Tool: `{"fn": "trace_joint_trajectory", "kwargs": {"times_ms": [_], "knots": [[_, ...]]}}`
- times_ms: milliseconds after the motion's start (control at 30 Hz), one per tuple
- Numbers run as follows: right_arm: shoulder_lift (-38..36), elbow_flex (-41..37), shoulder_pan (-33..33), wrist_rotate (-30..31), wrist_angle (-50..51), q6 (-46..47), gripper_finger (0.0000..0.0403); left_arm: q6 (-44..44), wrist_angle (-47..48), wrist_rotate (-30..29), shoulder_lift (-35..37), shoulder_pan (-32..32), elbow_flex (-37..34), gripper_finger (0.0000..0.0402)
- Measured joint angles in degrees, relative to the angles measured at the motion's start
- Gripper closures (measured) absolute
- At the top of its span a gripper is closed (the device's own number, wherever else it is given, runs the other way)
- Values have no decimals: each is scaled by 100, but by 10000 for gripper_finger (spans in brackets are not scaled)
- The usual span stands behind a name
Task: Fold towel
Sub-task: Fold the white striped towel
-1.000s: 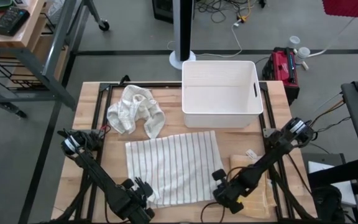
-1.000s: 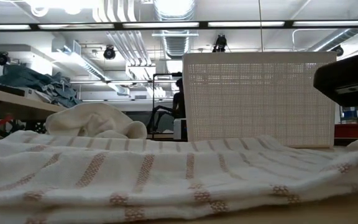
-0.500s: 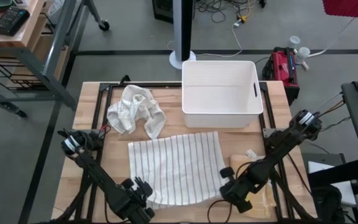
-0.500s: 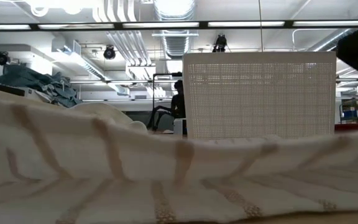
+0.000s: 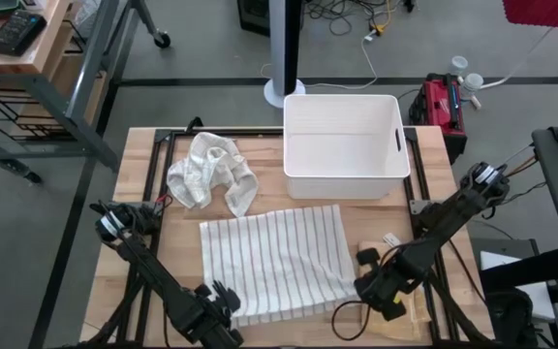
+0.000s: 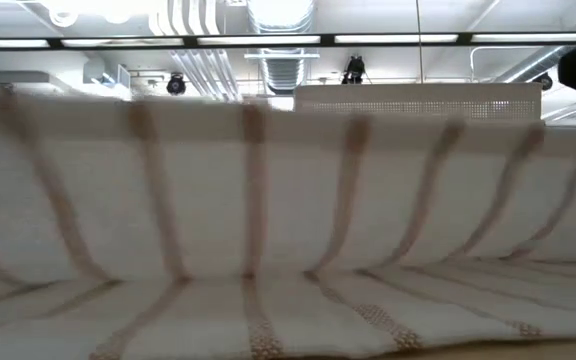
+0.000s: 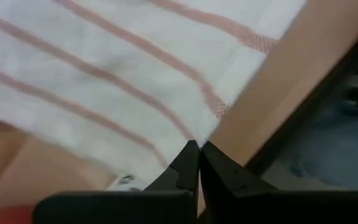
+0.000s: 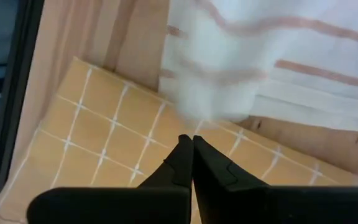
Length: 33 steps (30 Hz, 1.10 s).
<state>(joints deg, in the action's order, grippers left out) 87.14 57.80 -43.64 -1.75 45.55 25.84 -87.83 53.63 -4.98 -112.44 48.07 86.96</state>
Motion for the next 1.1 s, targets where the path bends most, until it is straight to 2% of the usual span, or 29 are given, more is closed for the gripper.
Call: {"fn": "trace_joint_trajectory", "kwargs": {"times_ms": [167,400,533,667,733,867,1100], "knots": [[204,0,0,-129,-83,16,402,2,-507,1,0,0,0,401],[368,2,-51,-176,-136,18,402,-59,-509,58,0,1,0,401],[367,2,-61,6,-146,20,402,-455,-309,685,0,29,0,401],[340,2,-18,496,-150,33,402,-764,26,1290,0,110,0,401],[340,2,56,834,-149,56,402,-760,3,1237,0,131,0,401],[340,0,259,1364,-307,63,402,-722,-195,591,0,122,0,401],[482,-161,585,1394,-1846,-359,403,-767,-499,461,0,139,0,401]]}}
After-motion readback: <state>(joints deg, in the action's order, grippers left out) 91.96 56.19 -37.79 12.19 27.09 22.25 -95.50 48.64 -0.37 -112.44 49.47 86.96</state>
